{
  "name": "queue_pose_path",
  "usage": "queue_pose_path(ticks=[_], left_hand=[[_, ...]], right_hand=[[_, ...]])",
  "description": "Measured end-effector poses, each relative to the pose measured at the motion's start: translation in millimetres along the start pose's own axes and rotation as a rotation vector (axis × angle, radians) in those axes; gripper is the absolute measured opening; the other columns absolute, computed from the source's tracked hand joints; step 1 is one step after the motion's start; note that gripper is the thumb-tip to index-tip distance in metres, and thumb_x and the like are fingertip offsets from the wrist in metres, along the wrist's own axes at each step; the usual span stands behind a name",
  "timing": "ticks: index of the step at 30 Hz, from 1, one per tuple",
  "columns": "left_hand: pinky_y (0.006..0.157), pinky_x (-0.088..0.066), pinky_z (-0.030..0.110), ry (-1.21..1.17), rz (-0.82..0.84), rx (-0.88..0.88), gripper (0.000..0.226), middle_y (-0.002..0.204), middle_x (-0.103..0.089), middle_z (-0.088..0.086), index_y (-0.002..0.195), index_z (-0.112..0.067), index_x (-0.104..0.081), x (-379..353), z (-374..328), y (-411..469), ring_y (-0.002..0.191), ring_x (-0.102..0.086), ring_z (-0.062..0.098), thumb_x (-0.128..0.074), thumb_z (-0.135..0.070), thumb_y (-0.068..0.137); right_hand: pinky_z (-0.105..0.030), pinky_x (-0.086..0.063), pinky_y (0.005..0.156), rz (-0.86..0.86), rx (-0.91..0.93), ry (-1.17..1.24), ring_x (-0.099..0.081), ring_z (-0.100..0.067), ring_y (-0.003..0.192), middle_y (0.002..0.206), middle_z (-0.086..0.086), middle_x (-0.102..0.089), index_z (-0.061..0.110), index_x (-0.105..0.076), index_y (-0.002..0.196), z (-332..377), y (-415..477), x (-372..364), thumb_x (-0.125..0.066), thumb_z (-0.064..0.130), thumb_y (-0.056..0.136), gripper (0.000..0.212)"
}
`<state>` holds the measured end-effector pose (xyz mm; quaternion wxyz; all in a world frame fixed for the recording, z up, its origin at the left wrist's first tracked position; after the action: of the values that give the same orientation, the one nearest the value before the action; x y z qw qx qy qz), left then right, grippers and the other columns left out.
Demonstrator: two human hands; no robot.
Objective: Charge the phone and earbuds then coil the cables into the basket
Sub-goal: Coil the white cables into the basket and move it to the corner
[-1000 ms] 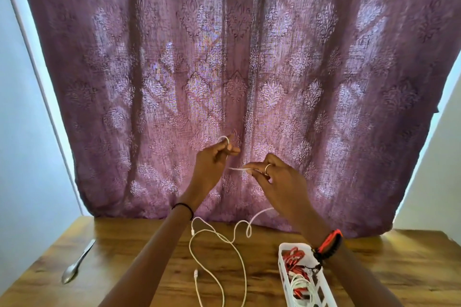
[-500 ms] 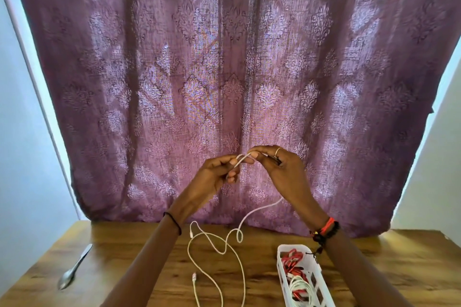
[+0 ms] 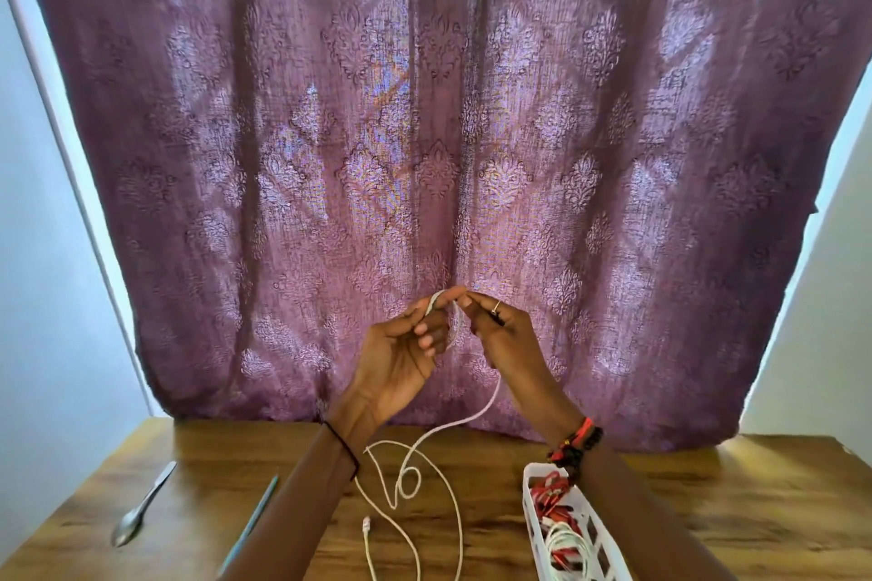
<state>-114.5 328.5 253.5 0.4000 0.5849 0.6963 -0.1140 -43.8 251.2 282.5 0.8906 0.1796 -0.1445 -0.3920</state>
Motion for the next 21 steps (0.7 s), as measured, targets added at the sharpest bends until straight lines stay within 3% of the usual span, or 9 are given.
queue_pose_path(ticks=[3,5,8,10,12,15,19,21], left_hand=[[0.049,-0.041,0.015,-0.105,0.008,-0.027,0.055,0.06,-0.041,-0.004,0.121,0.007,-0.055,2,-1,1,0.05,-0.04,0.005,-0.072,-0.01,0.073],[0.049,-0.042,0.015,-0.127,-0.035,-0.062,0.048,0.059,-0.043,-0.004,0.119,0.008,-0.057,6,-5,3,0.05,-0.042,0.005,-0.068,-0.008,0.075],[0.049,-0.043,0.013,-0.098,-0.175,-0.145,0.046,0.059,-0.046,-0.005,0.123,0.005,-0.053,20,-17,7,0.049,-0.044,0.004,-0.054,-0.007,0.079],[0.053,-0.047,0.012,-0.063,-0.238,-0.195,0.049,0.062,-0.053,-0.005,0.126,0.004,-0.048,27,-24,9,0.051,-0.049,0.003,-0.054,-0.004,0.078],[0.056,-0.05,0.012,0.011,-0.274,-0.218,0.036,0.064,-0.056,-0.004,0.123,0.002,-0.049,29,-27,11,0.053,-0.053,0.003,-0.043,0.001,0.088],[0.06,-0.052,0.013,0.226,-0.338,-0.261,0.028,0.063,-0.057,-0.003,0.112,-0.006,-0.057,27,-29,14,0.055,-0.056,0.003,-0.037,0.002,0.094],[0.071,-0.051,0.019,0.789,-0.433,-0.381,0.022,0.058,-0.065,-0.01,0.089,-0.019,-0.063,25,-40,11,0.058,-0.06,0.001,-0.047,-0.004,0.094],[0.072,-0.05,0.018,0.984,-0.456,-0.408,0.02,0.057,-0.066,-0.013,0.085,-0.015,-0.064,25,-43,9,0.058,-0.061,-0.002,-0.049,-0.007,0.094]], right_hand=[[-0.01,-0.03,0.046,-0.043,0.015,-0.06,-0.038,0.003,0.039,0.04,0.018,-0.048,0.011,-0.067,0.108,-12,-2,-4,-0.053,0.01,0.093,0.02],[-0.019,-0.028,0.048,-0.031,0.048,-0.145,-0.031,-0.001,0.042,0.04,0.015,-0.042,0.017,-0.069,0.102,-17,-6,-9,-0.054,0.014,0.093,0.018],[-0.01,-0.029,0.048,-0.011,0.067,-0.282,-0.043,0.004,0.042,0.043,0.023,-0.05,0.015,-0.068,0.108,-25,-13,-15,-0.053,0.02,0.094,0.022],[-0.011,-0.029,0.049,0.013,0.069,-0.405,-0.042,0.003,0.044,0.044,0.016,-0.048,0.017,-0.067,0.113,-33,-18,-21,-0.051,0.023,0.095,0.024],[-0.028,-0.038,0.056,0.054,0.069,-0.547,-0.045,-0.003,0.055,0.058,0.008,-0.052,0.015,-0.064,0.113,-39,-21,-28,-0.047,0.026,0.096,0.026],[-0.038,-0.043,0.064,0.153,0.042,-0.674,-0.061,-0.035,0.079,0.084,-0.018,-0.066,0.01,-0.061,0.108,-47,-24,-36,-0.043,0.024,0.096,0.026],[-0.038,-0.048,0.073,0.29,0.035,-0.813,-0.063,-0.037,0.092,0.096,-0.02,-0.065,0.018,-0.057,0.106,-52,-34,-49,-0.04,0.027,0.094,0.022],[-0.038,-0.049,0.077,0.291,0.032,-0.846,-0.062,-0.037,0.097,0.102,-0.019,-0.065,0.02,-0.057,0.112,-46,-36,-47,-0.04,0.029,0.095,0.026]])
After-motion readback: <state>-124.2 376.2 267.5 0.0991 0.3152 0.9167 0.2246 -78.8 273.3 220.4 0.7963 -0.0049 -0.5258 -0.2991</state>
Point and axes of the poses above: each hand's wrist, its own y-axis towards the middle knuckle, its own x-axis out of the back of the hand, z = x × y, the point moved 8 cm from there along y, towards the middle knuckle
